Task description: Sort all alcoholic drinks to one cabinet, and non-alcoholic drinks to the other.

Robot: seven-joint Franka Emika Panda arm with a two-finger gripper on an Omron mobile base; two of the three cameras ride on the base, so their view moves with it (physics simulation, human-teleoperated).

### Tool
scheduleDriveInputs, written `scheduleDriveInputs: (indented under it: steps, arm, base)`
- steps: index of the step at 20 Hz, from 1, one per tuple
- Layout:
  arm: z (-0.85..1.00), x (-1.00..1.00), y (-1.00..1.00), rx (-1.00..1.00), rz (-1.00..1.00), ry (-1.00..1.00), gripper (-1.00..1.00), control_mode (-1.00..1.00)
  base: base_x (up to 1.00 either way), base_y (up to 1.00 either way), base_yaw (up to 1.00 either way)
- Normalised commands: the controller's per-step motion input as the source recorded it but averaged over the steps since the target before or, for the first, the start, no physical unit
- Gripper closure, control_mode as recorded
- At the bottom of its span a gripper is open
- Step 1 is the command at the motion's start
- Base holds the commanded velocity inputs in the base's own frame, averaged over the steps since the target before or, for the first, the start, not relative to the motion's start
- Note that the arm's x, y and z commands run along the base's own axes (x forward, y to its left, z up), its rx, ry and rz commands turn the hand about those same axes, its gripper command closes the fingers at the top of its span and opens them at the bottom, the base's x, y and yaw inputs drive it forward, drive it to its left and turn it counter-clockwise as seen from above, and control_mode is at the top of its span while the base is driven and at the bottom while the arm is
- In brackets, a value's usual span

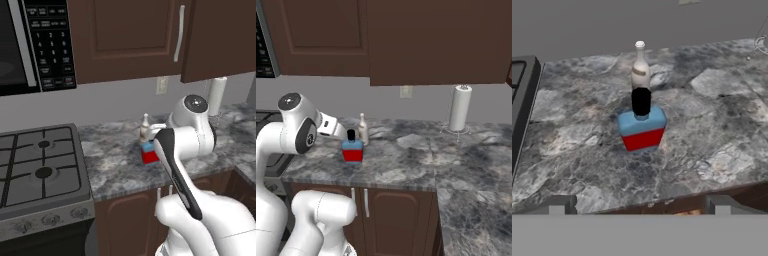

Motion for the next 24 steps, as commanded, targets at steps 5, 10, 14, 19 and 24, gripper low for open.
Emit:
scheduleDriveInputs:
  steps: [5, 10, 14, 19, 24]
  arm:
    - [-0.09, 0.24, -0.02, 0.00, 0.00, 0.04, -1.00, -1.00]
    - [-0.12, 0.26, -0.02, 0.00, 0.00, 0.03, -1.00, -1.00]
    - [-0.14, 0.26, -0.02, 0.00, 0.00, 0.00, -1.00, -1.00]
    - [-0.24, 0.24, 0.00, 0.00, 0.00, -0.02, -1.00, -1.00]
    - [-0.24, 0.25, -0.03, 0.00, 0.00, -0.01, -1.00, -1.00]
  base:
    - [0.00, 0.00, 0.00]
    - [0.00, 0.00, 0.00]
    - [0.00, 0.00, 0.00]
    - [0.00, 0.00, 0.00]
    - [0.00, 0.00, 0.00]
